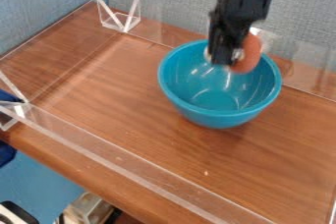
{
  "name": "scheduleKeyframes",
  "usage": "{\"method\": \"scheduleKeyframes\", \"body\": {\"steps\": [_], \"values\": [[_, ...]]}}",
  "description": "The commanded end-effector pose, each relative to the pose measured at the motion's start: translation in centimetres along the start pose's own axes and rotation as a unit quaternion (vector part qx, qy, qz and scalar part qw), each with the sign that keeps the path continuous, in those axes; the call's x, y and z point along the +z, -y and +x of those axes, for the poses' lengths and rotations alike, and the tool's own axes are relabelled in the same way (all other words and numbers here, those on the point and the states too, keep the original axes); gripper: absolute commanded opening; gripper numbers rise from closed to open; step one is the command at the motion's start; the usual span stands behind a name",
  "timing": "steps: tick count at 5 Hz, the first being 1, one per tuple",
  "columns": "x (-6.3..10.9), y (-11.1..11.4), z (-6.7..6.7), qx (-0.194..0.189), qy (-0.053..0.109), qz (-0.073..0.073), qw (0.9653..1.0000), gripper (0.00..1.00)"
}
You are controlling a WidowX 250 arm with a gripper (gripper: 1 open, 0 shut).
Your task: Remove the mushroom from inside the blue bowl and put it on the table
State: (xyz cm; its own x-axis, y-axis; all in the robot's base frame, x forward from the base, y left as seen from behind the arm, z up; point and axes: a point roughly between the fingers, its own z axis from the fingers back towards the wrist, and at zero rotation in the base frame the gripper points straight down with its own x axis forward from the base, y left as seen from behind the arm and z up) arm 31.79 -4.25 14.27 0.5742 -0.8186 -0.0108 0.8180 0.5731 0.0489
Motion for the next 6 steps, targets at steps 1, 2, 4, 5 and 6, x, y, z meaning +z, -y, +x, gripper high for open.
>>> {"method": "scheduleKeyframes", "body": {"steps": [1, 2, 4, 5, 6], "values": [[4.0, 1.0, -1.0, 0.019, 0.025, 0.037, 0.9988, 0.00], [3.9, 0.5, -4.0, 0.073, 0.028, 0.048, 0.9958, 0.00], [3.7, -1.3, -11.2, 0.192, 0.018, 0.047, 0.9802, 0.00], [3.0, -0.9, -14.4, 0.233, 0.012, 0.024, 0.9722, 0.00], [1.1, -1.3, -17.8, 0.238, -0.002, -0.001, 0.9713, 0.00]]}}
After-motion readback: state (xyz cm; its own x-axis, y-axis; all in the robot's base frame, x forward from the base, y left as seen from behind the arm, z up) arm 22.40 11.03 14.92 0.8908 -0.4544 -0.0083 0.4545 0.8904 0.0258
